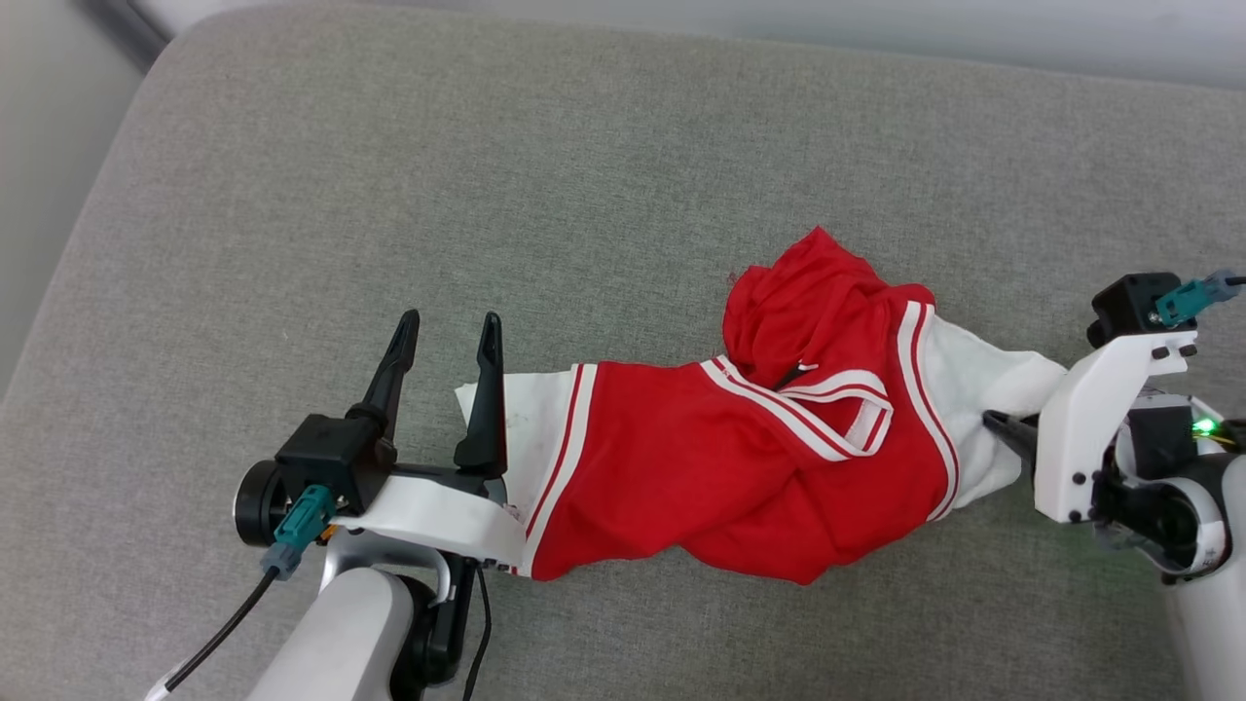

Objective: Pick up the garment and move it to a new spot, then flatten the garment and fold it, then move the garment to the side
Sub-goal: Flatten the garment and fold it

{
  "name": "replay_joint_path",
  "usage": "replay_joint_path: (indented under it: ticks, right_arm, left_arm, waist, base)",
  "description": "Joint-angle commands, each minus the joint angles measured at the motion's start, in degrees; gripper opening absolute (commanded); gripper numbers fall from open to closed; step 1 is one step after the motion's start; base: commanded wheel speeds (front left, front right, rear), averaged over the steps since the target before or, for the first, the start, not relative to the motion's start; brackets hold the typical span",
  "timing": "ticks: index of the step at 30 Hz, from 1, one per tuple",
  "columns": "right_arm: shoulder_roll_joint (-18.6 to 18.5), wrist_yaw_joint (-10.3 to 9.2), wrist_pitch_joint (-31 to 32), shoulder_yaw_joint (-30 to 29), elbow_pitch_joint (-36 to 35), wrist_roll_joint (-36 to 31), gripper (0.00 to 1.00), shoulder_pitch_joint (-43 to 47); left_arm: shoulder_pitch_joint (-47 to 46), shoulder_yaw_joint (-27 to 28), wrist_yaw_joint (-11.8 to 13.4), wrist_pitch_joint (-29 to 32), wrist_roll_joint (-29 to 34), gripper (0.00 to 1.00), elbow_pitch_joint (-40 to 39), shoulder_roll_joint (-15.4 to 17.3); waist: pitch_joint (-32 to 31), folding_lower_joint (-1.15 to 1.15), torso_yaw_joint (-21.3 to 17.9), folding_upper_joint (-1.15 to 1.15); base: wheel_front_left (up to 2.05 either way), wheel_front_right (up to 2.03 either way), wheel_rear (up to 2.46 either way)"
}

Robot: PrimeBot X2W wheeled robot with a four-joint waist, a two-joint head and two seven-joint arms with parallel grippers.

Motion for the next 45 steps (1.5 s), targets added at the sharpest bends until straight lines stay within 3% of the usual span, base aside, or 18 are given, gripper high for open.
replay_joint_path:
  ticks: [1,6,7,11,15,23,30,34,35,37,41,45]
  right_arm:
    - [1.42,-0.02,1.17,2.19,3.48,0.58,0.00,3.06]
    - [0.38,-0.02,-2.47,2.05,1.62,1.62,0.00,1.83]
    - [-0.30,-0.02,-6.45,1.47,-0.62,1.21,0.00,1.25]
    - [-0.30,-0.02,-11.70,-0.30,-2.88,-0.01,0.00,3.46]
    - [0.62,-0.02,-13.99,-2.48,-5.38,-0.65,0.00,6.38]
    - [3.25,-0.02,-12.93,-5.12,-9.52,-0.92,0.00,13.01]
    - [5.15,-0.02,-13.03,-5.35,-10.46,-0.93,0.00,14.38]
    - [5.80,-0.02,-13.73,-5.31,-9.93,-0.91,0.00,14.29]
    - [6.07,-0.02,-13.88,-5.24,-9.80,-0.65,0.00,14.17]
    - [5.93,-0.02,-14.29,-5.29,-9.59,-0.72,0.00,14.09]
    - [5.13,-0.02,-15.94,-5.43,-9.51,-0.88,0.00,13.33]
    - [3.83,-0.02,-17.43,-5.12,-9.31,-1.32,0.00,12.60]
  left_arm:
    - [0.23,0.32,-0.27,-0.19,0.19,1.00,0.40,-0.11]
    - [0.79,1.25,-0.97,0.27,-0.99,1.00,1.91,1.24]
    - [0.69,2.35,-1.70,2.34,-2.38,1.00,2.62,2.98]
    - [0.32,3.85,-3.28,7.78,-5.11,1.00,3.27,6.49]
    - [-0.41,4.30,-6.25,16.31,-8.43,1.00,5.17,10.97]
    - [1.23,2.06,-11.67,38.68,-16.46,1.00,8.98,18.73]
    - [-1.05,0.09,-13.18,46.12,-18.60,1.00,11.80,19.28]
    - [-1.07,-2.69,-14.31,51.00,-20.16,1.00,16.41,17.20]
    - [-1.01,-3.21,-14.49,51.72,-20.55,0.40,17.08,16.49]
    - [-1.32,-3.89,-15.00,52.63,-21.21,0.00,18.37,15.30]
    - [-2.67,-3.53,-14.63,49.88,-19.92,0.00,18.91,15.24]
    - [-6.16,-1.54,-12.27,43.21,-15.86,0.00,17.58,16.83]
  waist:
    - [-0.49,0.00,0.01,0.00]
    - [-2.85,0.00,-0.85,0.00]
    - [-4.89,0.00,-1.96,0.00]
    - [-7.54,0.00,-3.95,0.00]
    - [-9.49,0.00,-6.51,0.00]
    - [-9.93,0.00,-12.79,0.00]
    - [-7.22,0.00,-16.21,0.00]
    - [-6.34,0.00,-17.48,0.00]
    - [-6.21,0.00,-17.72,0.00]
    - [-6.09,0.00,-17.95,0.00]
    - [-6.48,0.00,-17.75,0.00]
    - [-7.82,0.00,-16.66,0.00]
  base:
    - [0.00,0.00,0.00]
    - [0.00,0.00,0.00]
    - [0.00,0.00,0.00]
    - [0.00,0.00,0.00]
    - [0.00,0.00,0.00]
    - [0.00,0.00,0.00]
    - [0.00,0.00,0.00]
    - [0.00,0.00,0.00]
    - [0.00,0.00,0.00]
    - [0.00,0.00,0.00]
    - [0.00,0.00,0.00]
    - [0.00,0.00,0.00]
